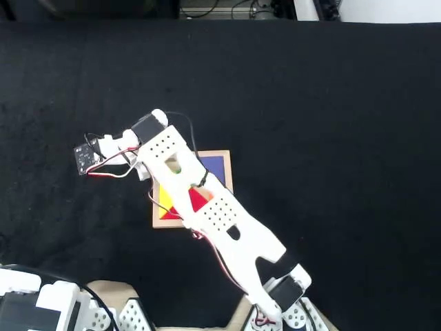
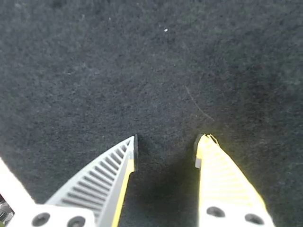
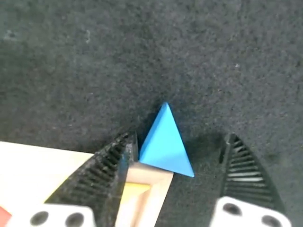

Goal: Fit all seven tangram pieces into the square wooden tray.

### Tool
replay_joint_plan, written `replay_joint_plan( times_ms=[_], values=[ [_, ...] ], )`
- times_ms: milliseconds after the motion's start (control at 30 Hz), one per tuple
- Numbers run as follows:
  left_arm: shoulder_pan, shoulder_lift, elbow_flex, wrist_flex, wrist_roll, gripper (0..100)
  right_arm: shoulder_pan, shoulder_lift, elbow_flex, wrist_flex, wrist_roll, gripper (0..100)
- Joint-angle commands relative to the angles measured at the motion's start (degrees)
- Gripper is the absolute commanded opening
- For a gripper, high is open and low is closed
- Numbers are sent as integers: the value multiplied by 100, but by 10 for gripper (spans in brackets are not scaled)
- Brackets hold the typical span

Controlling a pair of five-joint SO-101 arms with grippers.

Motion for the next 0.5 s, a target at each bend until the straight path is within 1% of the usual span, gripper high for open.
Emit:
replay_joint_plan(
  times_ms=[0, 167, 267, 400, 467],
  values=[
    [101, 211, 295, 26, -70, 213, 299, -92, 31, 237, 97, 307],
    [127, 211, 295, 26, -70, 213, 457, -251, 497, 246, 97, 307],
    [127, 211, 295, 26, -70, 213, 457, -646, 1165, 246, 97, 307],
    [127, 211, 295, 26, -70, 213, 413, -1112, 2079, 237, 440, 306],
    [127, 211, 295, 26, -70, 213, 431, -1200, 2229, 202, 501, 281]
  ],
)
